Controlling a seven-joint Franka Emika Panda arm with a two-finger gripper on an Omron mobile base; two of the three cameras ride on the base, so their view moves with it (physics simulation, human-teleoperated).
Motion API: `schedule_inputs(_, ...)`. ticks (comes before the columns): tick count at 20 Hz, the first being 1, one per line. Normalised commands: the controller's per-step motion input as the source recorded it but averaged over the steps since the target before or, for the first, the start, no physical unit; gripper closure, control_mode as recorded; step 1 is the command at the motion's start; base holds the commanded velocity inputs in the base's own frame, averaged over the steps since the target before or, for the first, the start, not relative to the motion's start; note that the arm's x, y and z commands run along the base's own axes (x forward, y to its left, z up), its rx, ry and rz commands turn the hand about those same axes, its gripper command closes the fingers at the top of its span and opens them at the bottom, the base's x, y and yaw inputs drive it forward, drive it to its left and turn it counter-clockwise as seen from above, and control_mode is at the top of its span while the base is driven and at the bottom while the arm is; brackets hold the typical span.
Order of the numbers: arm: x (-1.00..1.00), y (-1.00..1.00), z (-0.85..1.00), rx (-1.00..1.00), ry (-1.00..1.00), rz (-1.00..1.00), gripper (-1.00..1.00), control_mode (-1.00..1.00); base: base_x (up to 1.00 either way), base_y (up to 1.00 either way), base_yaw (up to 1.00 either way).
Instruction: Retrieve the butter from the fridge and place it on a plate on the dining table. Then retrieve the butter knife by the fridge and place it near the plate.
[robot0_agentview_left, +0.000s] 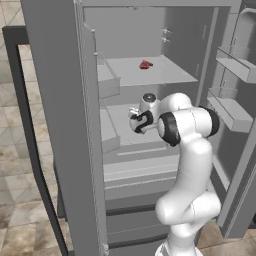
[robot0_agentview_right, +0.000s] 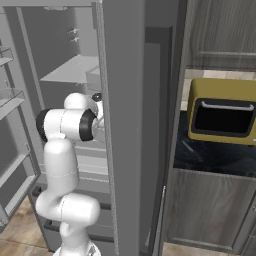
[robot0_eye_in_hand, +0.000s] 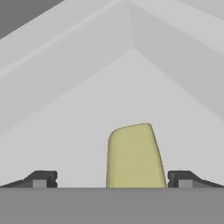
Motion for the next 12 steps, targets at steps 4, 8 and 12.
schedule_inputs(4,0.03,0.05,-0.55,0.00,0.00,0.00,-1.00,-1.00,0.00,0.00,0.00)
schedule_inputs(8,0.00,0.02,-0.66,0.00,0.00,0.00,-1.00,-1.00,0.00,0.00,0.00)
schedule_inputs(12,-0.04,0.00,-0.67,0.00,0.00,0.00,1.00,-1.00,0.00,0.00,0.00)
